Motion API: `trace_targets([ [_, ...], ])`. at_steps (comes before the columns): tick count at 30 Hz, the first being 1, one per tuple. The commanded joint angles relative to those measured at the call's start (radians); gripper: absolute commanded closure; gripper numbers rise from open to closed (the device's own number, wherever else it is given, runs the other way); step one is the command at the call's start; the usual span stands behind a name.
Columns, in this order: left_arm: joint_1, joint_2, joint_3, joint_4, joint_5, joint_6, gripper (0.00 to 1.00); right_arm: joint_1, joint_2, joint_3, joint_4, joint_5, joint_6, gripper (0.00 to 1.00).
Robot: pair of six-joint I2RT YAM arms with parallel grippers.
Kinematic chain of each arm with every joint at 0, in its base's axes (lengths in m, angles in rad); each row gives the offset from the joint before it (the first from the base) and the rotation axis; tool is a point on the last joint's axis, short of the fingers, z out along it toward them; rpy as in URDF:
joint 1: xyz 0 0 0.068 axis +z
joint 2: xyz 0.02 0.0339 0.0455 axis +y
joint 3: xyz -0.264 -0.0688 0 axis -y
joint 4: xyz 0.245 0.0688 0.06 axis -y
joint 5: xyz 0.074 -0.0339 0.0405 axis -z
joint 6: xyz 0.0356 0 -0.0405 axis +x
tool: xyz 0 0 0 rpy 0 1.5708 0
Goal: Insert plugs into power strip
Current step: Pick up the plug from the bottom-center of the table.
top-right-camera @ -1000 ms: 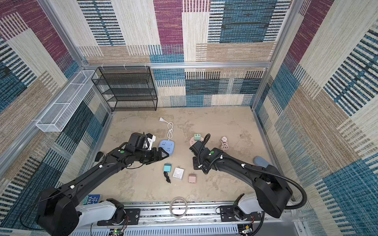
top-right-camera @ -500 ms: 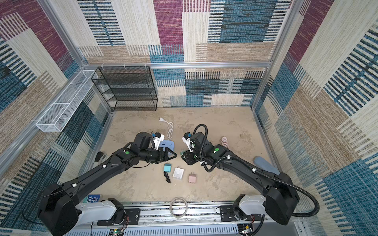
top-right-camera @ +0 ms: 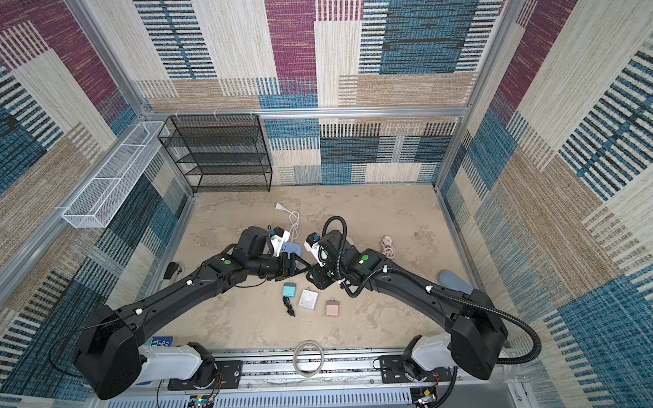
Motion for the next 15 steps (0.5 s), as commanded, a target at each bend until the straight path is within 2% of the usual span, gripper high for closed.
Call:
trace_targets([
  [1,-0.001,0.01,0.006,0.028,0.014,-0.008,0.35,0.004,0.002,0.011,0.027,-0.009,-0.012,1.0],
  [3,-0.002,0.019,0.004,0.039,0.051,-0.009,0.38,0.005,0.004,0.012,0.03,-0.004,-0.012,1.0],
  [4,-0.002,0.024,0.006,0.04,0.059,-0.01,0.45,0.005,0.006,0.013,0.028,-0.001,-0.013,1.0],
  [5,-0.004,0.027,0.004,0.039,0.06,-0.011,0.47,0.005,0.008,0.014,0.026,0.006,-0.015,1.0],
  [15,-0.011,0.041,-0.008,0.059,0.08,-0.019,0.52,0.006,0.027,0.026,0.034,-0.007,-0.042,1.0],
])
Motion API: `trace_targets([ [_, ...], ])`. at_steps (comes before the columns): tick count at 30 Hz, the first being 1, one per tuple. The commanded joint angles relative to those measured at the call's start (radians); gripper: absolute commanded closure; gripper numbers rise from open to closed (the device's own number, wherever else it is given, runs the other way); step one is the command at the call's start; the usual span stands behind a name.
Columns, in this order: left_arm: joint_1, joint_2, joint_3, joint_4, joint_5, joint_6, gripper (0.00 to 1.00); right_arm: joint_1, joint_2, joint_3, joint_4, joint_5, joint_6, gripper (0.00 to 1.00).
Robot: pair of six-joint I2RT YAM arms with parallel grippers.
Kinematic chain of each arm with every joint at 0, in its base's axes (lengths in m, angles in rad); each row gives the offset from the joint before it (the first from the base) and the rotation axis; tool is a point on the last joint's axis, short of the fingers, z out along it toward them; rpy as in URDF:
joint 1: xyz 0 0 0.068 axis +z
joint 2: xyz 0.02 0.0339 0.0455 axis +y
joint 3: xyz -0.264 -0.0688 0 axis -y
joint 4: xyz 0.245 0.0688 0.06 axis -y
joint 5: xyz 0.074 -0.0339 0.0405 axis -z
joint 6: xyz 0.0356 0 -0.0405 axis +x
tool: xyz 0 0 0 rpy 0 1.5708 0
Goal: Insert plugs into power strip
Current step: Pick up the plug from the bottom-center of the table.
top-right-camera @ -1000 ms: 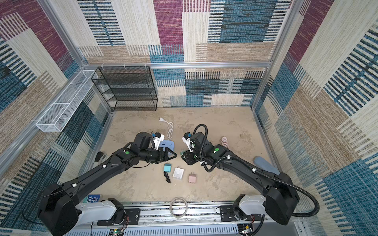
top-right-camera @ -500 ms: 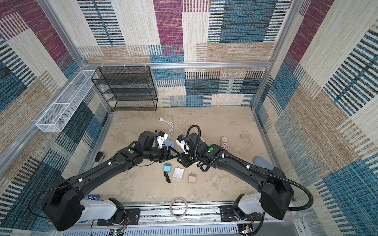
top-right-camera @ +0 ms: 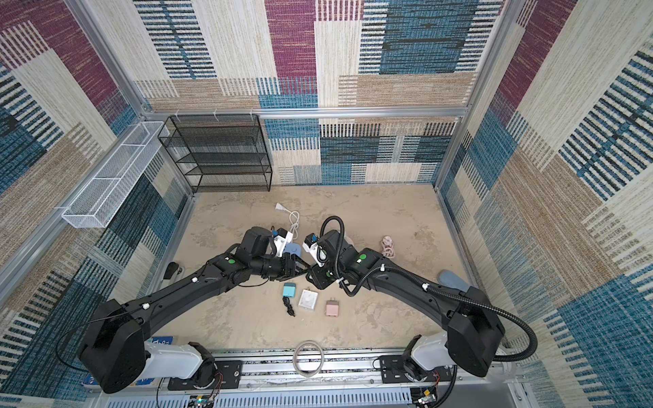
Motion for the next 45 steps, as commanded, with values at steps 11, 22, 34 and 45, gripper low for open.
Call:
trace_targets([
  [11,-0.008,0.028,-0.021,0.093,0.1,-0.043,0.74,0.002,0.03,0.045,0.036,-0.021,-0.028,1.0],
  [22,-0.007,0.042,-0.054,0.177,0.106,-0.082,1.0,0.002,0.05,0.081,0.047,0.014,-0.005,0.41],
  [34,0.017,0.041,-0.046,0.247,0.065,-0.142,1.0,-0.04,-0.115,0.042,0.043,0.027,0.144,0.23],
  [45,0.029,0.011,-0.024,0.321,0.018,-0.227,1.0,-0.169,-0.212,-0.149,0.316,-0.029,0.375,0.51],
])
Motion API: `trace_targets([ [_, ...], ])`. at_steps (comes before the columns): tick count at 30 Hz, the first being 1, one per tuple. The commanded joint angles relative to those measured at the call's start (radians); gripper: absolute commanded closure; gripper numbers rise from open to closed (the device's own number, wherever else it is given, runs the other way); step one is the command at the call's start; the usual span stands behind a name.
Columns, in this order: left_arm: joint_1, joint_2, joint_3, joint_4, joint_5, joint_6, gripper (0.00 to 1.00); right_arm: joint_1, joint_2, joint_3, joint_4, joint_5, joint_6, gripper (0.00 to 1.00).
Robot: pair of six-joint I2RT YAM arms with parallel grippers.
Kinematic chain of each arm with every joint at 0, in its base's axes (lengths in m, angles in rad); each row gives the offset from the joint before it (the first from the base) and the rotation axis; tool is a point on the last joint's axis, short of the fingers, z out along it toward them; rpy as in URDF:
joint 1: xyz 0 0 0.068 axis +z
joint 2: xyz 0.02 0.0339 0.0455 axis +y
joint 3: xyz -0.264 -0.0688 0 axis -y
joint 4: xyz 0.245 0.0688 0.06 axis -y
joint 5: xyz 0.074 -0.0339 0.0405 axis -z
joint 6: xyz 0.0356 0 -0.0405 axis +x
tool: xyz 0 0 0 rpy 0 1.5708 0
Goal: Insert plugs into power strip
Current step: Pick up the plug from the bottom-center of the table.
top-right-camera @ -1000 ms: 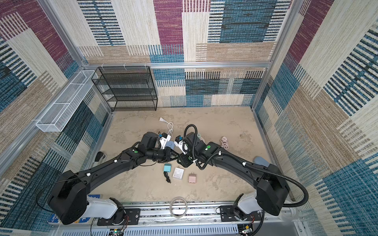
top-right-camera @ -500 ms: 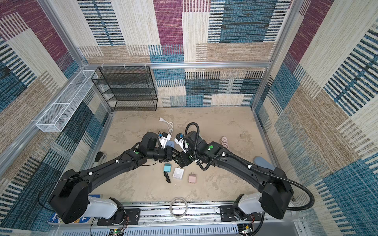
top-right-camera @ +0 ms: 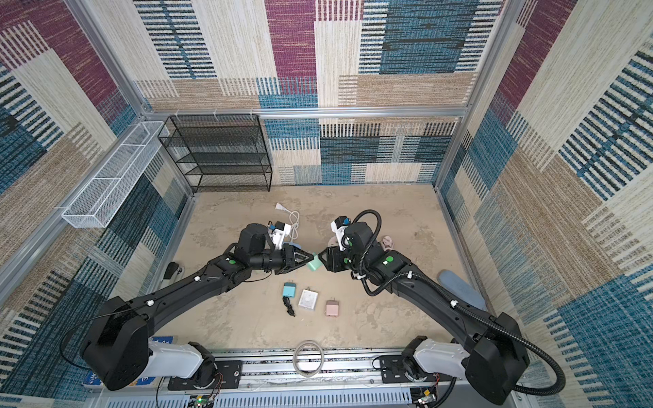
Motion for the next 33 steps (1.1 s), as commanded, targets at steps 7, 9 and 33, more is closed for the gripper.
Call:
trace_targets([
  [7,0.003,0.0,0.01,0.097,-0.035,-0.067,1.0,-0.04,-0.02,-0.102,0.257,-0.038,0.144,0.81],
  [9,0.002,-0.002,0.017,0.09,-0.035,-0.063,1.0,-0.04,-0.015,-0.115,0.27,-0.033,0.161,0.91],
  [33,0.019,0.051,-0.068,0.428,-0.128,-0.269,1.0,-0.054,-0.074,-0.208,0.445,-0.151,0.336,0.55],
])
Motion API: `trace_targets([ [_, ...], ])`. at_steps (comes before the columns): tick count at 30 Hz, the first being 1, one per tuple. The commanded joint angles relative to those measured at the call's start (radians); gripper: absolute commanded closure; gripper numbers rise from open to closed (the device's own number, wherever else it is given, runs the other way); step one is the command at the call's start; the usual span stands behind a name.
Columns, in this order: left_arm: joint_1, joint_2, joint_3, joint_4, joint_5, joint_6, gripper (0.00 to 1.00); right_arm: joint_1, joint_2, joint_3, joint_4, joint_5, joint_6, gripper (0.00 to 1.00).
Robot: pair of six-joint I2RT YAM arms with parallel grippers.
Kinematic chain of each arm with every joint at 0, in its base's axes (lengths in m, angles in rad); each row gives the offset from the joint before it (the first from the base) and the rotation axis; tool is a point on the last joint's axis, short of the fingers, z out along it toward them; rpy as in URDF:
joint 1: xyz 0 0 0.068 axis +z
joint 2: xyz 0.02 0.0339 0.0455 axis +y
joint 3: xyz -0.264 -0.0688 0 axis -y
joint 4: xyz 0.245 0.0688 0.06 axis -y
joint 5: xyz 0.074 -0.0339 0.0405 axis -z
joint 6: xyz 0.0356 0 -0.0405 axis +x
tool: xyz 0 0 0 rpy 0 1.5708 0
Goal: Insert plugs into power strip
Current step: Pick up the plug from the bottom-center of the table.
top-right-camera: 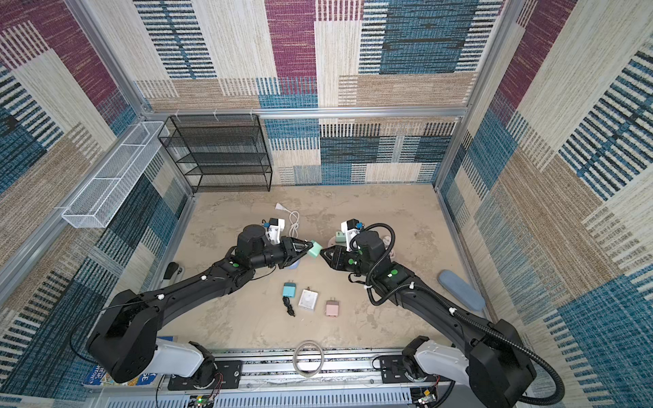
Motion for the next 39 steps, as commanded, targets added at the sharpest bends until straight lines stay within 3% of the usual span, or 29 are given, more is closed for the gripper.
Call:
trace_targets([
  [1,0.001,0.003,0.003,0.119,-0.025,-0.053,1.0,-0.001,-0.018,-0.008,0.077,-0.023,0.051,0.53],
  [5,0.002,0.012,-0.004,0.162,-0.025,-0.077,1.0,-0.012,-0.039,-0.026,0.119,-0.043,0.074,0.48],
  [12,0.002,0.032,-0.067,0.375,-0.037,-0.181,1.0,-0.064,-0.038,-0.1,0.302,-0.149,0.189,0.52],
  [18,0.0,0.03,-0.094,0.419,-0.046,-0.194,1.0,-0.086,-0.004,-0.137,0.456,-0.213,0.264,0.52],
  [39,-0.009,0.119,-0.146,0.664,-0.028,-0.296,1.0,-0.089,0.117,-0.104,0.571,-0.255,0.346,0.55],
])
